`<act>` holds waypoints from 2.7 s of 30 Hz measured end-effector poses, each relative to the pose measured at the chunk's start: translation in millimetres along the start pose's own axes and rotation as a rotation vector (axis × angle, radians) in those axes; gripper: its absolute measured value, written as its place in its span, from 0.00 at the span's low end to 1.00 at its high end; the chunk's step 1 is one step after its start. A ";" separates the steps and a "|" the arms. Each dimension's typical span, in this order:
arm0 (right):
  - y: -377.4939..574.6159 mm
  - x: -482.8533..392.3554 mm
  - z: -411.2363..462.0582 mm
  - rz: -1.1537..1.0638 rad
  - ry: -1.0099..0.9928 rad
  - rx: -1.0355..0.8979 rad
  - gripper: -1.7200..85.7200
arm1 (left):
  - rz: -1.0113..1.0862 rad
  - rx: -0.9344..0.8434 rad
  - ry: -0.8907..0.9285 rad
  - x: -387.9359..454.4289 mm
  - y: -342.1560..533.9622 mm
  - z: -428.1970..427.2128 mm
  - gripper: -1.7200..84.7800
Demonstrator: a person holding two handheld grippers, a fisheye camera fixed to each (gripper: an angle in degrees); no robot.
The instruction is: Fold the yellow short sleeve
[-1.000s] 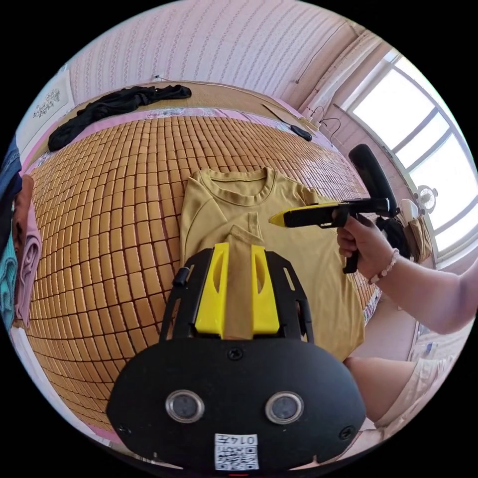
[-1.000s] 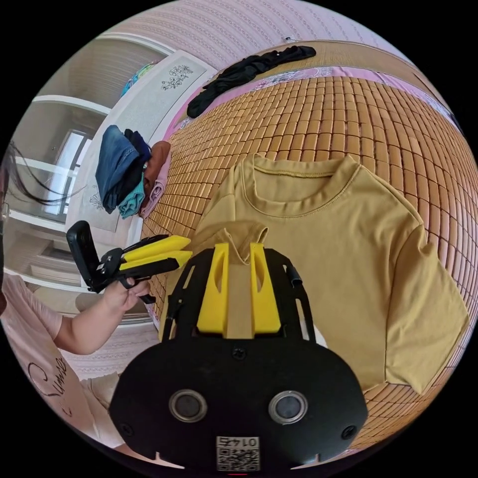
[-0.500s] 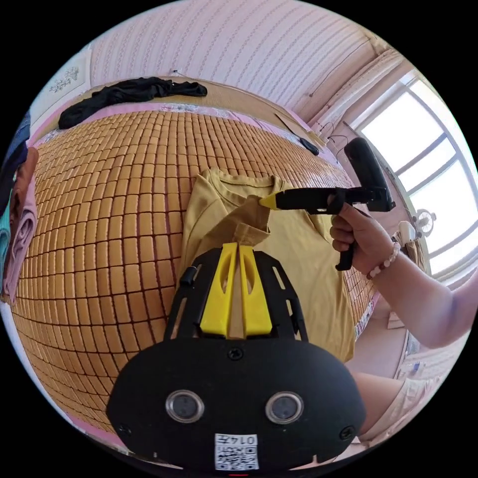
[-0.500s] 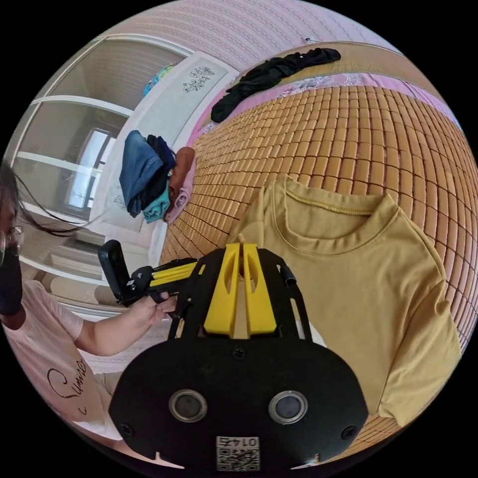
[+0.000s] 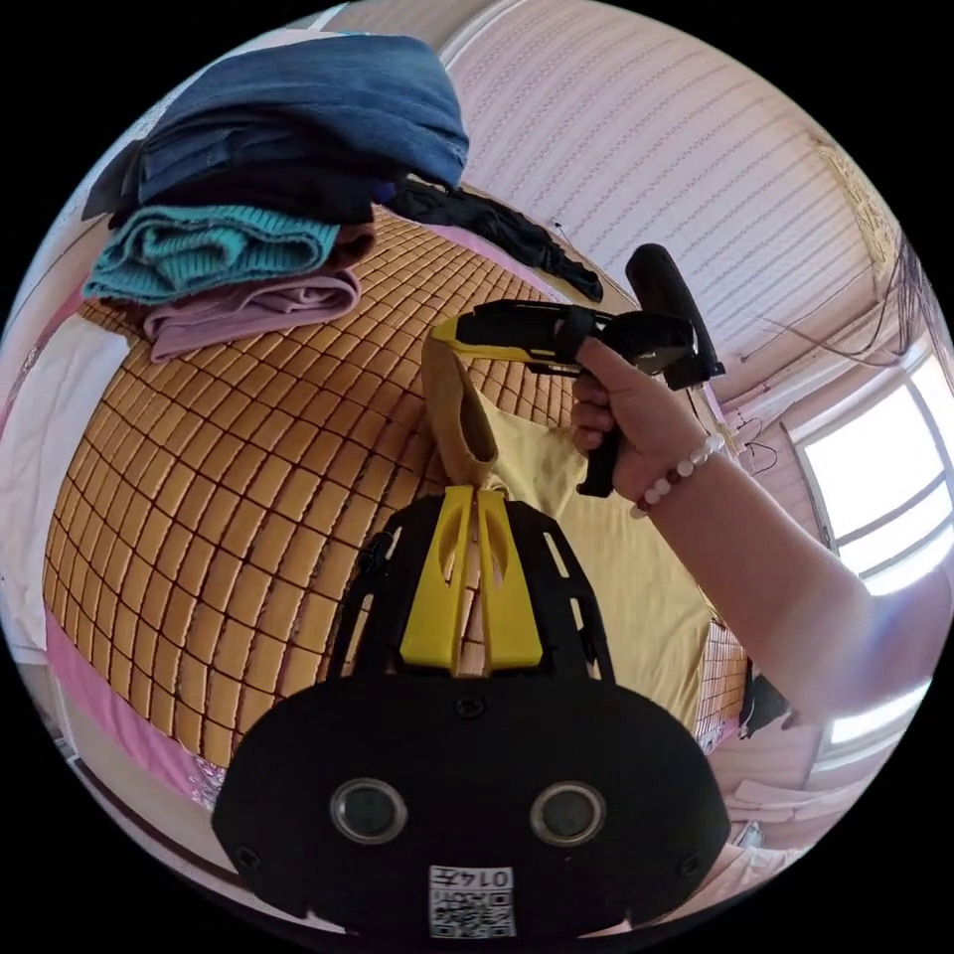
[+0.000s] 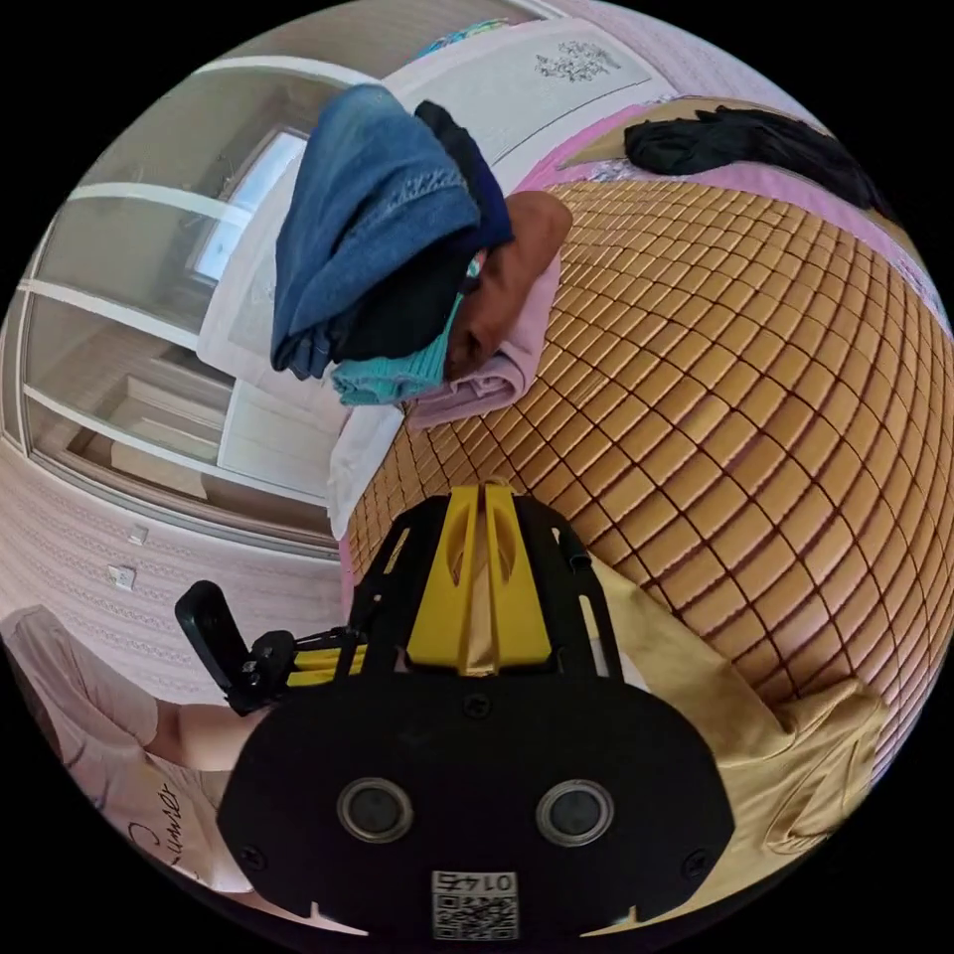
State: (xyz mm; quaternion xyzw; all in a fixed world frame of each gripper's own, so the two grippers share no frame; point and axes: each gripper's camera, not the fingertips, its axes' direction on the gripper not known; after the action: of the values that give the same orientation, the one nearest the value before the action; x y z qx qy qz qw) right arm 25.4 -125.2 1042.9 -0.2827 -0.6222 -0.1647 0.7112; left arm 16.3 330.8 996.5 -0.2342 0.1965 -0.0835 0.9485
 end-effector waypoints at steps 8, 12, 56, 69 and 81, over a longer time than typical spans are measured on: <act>-20.6 -12.0 63.6 -0.038 0.021 -0.136 0.03 | -0.120 -0.016 -0.011 -55.6 4.5 3.0 0.01; -27.9 -29.8 90.0 -0.112 0.067 -0.176 0.04 | -0.156 -0.023 -0.033 -70.0 9.3 -5.4 0.01; 272.2 10.9 -141.1 0.338 0.338 0.227 0.10 | 0.502 -0.192 0.066 105.5 40.6 20.4 0.09; 108.4 12.3 -82.4 0.128 0.280 0.096 0.04 | 0.457 -0.231 -0.046 100.9 25.6 57.2 0.08; 153.6 5.2 -197.1 0.110 0.229 0.113 0.04 | 0.434 -0.232 -0.070 74.6 13.3 26.2 0.09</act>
State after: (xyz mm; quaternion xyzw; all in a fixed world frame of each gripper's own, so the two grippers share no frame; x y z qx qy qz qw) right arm 272.3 -123.6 1004.6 -0.2553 -0.5286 -0.1212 0.8005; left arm 95.8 334.6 986.6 -0.2963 0.2176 0.1536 0.9172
